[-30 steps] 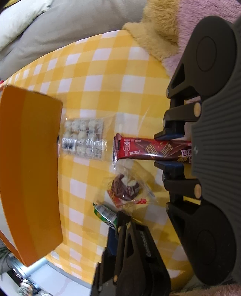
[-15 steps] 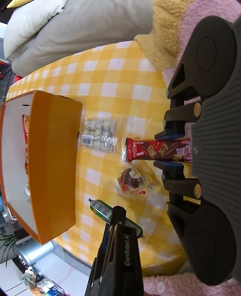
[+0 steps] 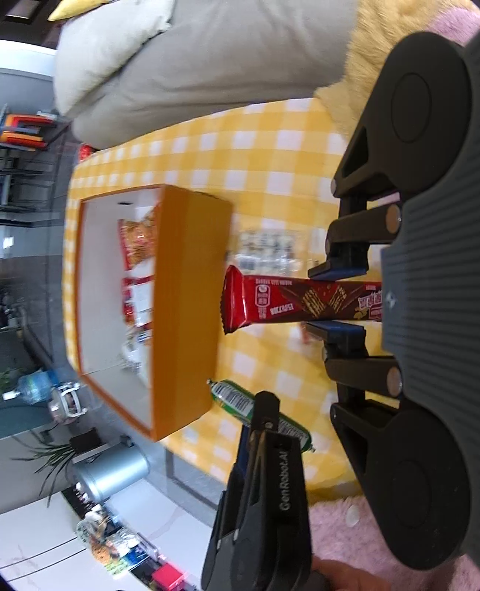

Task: Organize snacks
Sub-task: 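Lift both snacks and carry them toward the orange box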

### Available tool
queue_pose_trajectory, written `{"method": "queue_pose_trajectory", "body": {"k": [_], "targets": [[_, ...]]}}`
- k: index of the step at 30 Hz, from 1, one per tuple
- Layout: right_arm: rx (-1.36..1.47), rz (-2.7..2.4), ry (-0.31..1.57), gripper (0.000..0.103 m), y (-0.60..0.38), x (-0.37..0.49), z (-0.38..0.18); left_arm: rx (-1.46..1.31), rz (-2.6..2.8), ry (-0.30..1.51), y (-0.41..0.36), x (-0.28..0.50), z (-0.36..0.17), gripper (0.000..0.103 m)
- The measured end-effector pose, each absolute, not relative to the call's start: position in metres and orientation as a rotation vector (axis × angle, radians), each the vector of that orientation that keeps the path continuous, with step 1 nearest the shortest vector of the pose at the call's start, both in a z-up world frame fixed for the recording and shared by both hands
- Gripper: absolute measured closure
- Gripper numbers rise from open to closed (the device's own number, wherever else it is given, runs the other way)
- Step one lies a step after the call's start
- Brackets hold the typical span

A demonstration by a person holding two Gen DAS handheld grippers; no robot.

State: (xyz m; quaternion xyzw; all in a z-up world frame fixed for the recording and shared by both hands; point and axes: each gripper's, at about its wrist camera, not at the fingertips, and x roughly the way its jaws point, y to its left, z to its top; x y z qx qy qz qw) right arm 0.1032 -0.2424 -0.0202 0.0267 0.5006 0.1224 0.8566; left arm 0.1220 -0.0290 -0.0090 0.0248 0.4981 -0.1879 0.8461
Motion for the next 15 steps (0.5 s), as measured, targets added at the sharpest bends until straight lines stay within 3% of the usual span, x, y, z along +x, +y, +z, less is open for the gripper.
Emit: {"method": "queue_pose_trajectory", "body": {"k": [15], "targets": [[0.058,0.267,0.886,0.084,-0.240,0.144,0.034,0.032,-0.385,0.902,-0.022,0.147,0.038,0.078]]}}
